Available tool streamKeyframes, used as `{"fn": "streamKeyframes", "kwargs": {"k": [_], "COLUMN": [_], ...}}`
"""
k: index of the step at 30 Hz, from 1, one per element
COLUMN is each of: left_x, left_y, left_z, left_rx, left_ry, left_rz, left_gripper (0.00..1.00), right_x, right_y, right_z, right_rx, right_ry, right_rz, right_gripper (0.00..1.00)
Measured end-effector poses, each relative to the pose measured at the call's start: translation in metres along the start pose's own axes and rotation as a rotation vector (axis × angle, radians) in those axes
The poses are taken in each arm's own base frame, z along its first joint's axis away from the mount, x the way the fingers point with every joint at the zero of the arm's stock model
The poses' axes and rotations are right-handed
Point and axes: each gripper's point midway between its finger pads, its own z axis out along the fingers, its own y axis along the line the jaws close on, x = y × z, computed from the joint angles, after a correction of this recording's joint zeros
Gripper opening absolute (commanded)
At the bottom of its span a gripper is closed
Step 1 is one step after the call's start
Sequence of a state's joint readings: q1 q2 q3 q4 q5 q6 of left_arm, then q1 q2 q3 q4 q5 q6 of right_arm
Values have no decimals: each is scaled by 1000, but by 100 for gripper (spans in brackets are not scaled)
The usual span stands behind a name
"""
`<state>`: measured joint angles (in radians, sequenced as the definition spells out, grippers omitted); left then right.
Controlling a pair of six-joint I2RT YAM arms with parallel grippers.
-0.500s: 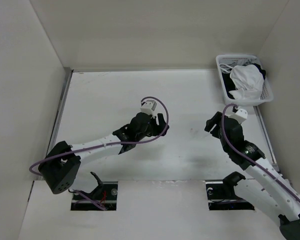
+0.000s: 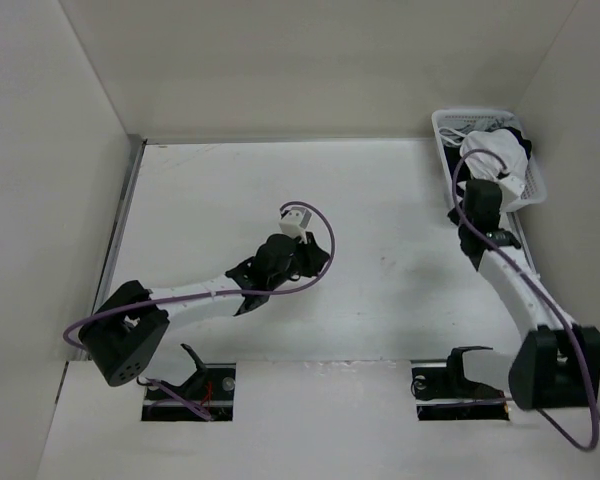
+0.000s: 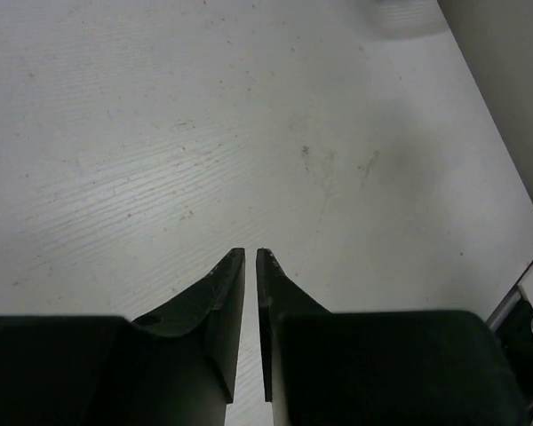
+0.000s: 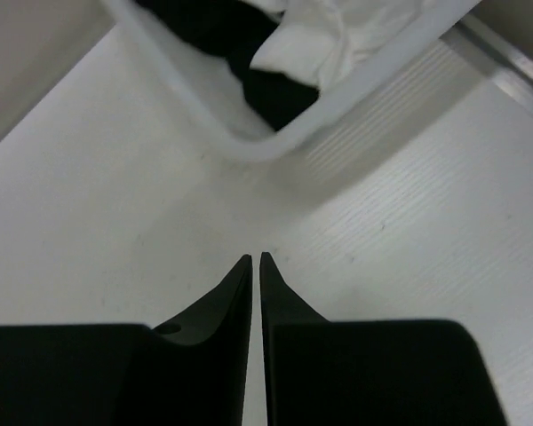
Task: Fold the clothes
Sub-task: Grab the tank top from the pile
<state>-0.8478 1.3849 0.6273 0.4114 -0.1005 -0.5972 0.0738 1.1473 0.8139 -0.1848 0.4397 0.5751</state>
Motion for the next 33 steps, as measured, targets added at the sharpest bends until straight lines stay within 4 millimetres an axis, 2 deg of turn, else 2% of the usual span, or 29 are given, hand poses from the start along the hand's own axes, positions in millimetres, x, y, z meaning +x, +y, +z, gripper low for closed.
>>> {"fn": "streamKeyframes", "kwargs": {"k": [3, 4, 8, 11, 13, 17, 20, 23, 28, 33], "left_x": [-2, -3, -8, -9, -8, -2, 4, 4, -3, -1], "left_y": [3, 5, 15, 22, 27, 33, 38, 41, 42, 44], "left_z": [0, 0, 1, 4, 7, 12, 15, 16, 18, 20], "left_rx": [-2, -5, -23, -37, -46, -60, -69, -70, -64, -62], "left_ry": [-10, -13, -32, -39, -38, -24, -7, -3, -24, -19], "left_rz": [-3, -5, -17, -26, -30, -37, -46, -58, -77, -85], "left_gripper": [23, 30, 49, 54, 55, 55, 55, 55, 54, 54], "right_x": [-38, -50, -82, -97, -99, -98, -98, -98, -95, -98], "right_y": [-16, -20, -37, -46, -54, -72, -82, -90, -95, -94], "right_z": [58, 79, 147, 187, 203, 221, 227, 231, 234, 230], "right_rx": [92, 110, 158, 170, 182, 212, 232, 248, 258, 241], "right_ry": [-39, -51, -71, -75, -70, -58, -59, -58, -54, -86], "right_rz": [65, 85, 123, 127, 128, 138, 142, 143, 145, 162], "right_gripper": [26, 34, 56, 61, 62, 59, 54, 46, 12, 8]}}
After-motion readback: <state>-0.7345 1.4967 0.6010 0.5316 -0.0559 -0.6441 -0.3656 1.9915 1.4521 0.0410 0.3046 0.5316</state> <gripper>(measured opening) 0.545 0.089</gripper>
